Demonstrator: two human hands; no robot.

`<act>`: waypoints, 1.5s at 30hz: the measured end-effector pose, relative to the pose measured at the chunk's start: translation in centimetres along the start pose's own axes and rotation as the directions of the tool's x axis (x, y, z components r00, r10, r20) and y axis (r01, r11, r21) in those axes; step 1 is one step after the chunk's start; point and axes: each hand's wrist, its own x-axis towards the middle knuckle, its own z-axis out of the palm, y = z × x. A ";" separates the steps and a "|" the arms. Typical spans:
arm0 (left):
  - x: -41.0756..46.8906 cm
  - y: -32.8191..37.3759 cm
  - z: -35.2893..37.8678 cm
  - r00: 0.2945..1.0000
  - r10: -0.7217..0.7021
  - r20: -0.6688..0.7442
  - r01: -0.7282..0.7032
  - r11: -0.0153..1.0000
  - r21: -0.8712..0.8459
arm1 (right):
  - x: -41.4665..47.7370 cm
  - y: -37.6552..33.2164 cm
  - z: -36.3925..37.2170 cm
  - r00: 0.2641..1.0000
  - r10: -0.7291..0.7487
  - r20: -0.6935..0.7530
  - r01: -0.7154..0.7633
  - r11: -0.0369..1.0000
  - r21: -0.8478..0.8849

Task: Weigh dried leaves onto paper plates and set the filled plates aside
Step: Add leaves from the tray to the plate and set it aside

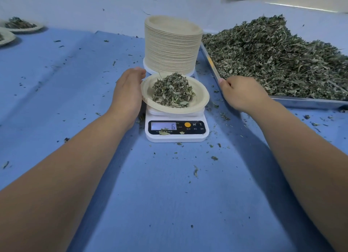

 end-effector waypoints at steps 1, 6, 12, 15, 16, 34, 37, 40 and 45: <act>0.0 0.0 0.0 1.000 0.005 0.006 -0.005 1.000 0.005 | 0.4 -0.1 -0.1 0.999 0.023 0.022 -0.024 1.000 0.018; 0.2 -0.2 0.0 1.000 0.010 -0.004 -0.010 1.000 0.009 | 2.4 -0.5 -0.6 0.994 0.078 -0.070 -0.065 0.983 0.173; 0.2 -0.4 0.0 1.000 0.023 0.000 -0.023 1.000 0.006 | 3.3 -0.7 -0.8 0.978 0.043 -0.207 0.000 0.979 0.206; 0.3 -0.3 -0.1 1.000 0.026 0.005 -0.026 1.000 0.018 | 3.3 -0.9 -1.2 0.957 -0.001 -0.289 0.061 0.978 0.201; 0.4 -0.3 -0.1 1.000 0.025 0.006 -0.025 0.999 0.023 | 3.3 -1.3 -1.5 0.943 -0.014 -0.332 0.096 0.968 0.231; 0.2 -0.1 0.0 1.000 0.028 0.000 -0.028 0.998 0.061 | 2.5 -13.4 -2.7 0.954 0.295 0.051 -0.145 0.306 0.941; 0.1 0.0 0.1 0.999 0.046 0.012 -0.046 0.996 0.076 | 2.8 -13.4 -3.4 0.922 0.316 0.224 -0.266 0.096 0.959; 0.0 0.0 0.2 0.999 0.046 0.025 -0.048 0.997 0.056 | 2.5 -13.1 -3.2 0.912 0.280 0.301 -0.334 0.077 0.940; 0.0 0.1 0.2 1.000 0.017 0.023 -0.018 0.998 0.053 | 1.9 -12.6 -3.0 0.962 0.253 0.104 -0.196 0.369 0.909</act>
